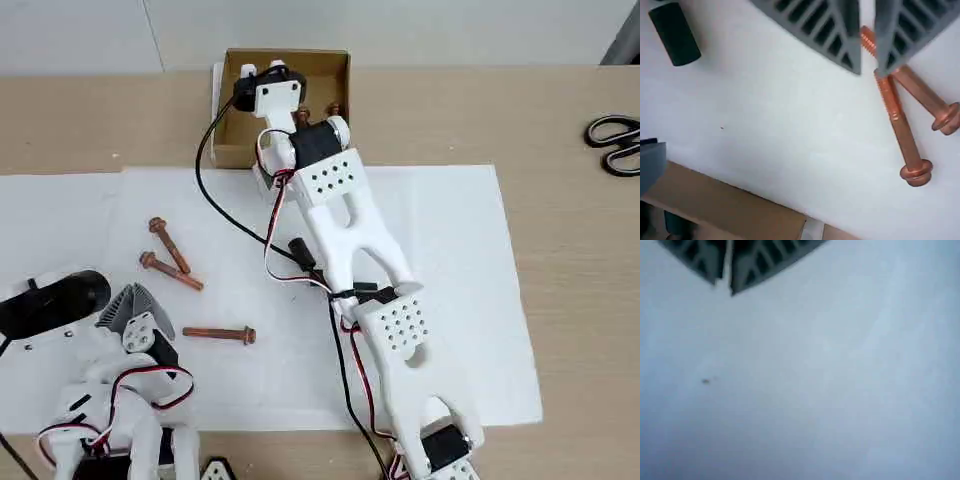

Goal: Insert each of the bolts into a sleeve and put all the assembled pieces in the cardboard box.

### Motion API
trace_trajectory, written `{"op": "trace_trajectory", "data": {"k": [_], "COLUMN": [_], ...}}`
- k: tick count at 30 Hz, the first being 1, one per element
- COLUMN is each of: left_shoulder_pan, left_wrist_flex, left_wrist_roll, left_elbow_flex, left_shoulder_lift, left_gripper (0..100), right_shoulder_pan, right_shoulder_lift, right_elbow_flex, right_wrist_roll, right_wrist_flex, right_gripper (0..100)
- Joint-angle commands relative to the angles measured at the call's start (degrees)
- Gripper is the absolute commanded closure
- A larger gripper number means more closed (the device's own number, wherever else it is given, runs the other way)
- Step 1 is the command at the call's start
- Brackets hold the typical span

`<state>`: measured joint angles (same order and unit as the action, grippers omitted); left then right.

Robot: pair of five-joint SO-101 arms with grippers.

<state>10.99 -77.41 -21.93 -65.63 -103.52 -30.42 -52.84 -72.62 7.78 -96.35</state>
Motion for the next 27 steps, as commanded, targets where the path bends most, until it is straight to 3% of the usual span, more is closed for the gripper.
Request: {"op": "trace_trajectory", "data": {"k": [1, 11, 19, 27], "left_shoulder_pan": [0.44, 0.44, 0.44, 0.44], "left_wrist_flex": [0.09, 0.09, 0.0, -0.09], "left_wrist_roll": [-0.26, -0.26, -0.26, -0.26], "left_elbow_flex": [0.57, 0.57, 0.57, 0.57], "left_shoulder_lift": [-0.7, -0.7, -0.7, -0.7], "left_gripper": [99, 99, 99, 99], "right_shoulder_pan": [-0.31, -1.54, -1.54, -1.54], "right_shoulder_lift": [9.01, 24.92, 25.1, 25.01], "right_elbow_flex": [5.19, 31.21, 34.99, 34.99], "right_wrist_roll": [0.0, 0.0, -0.18, -10.46], "right_wrist_flex": [-0.84, -0.22, -0.22, -0.22], "right_gripper": [99.6, 99.5, 99.5, 99.5]}}
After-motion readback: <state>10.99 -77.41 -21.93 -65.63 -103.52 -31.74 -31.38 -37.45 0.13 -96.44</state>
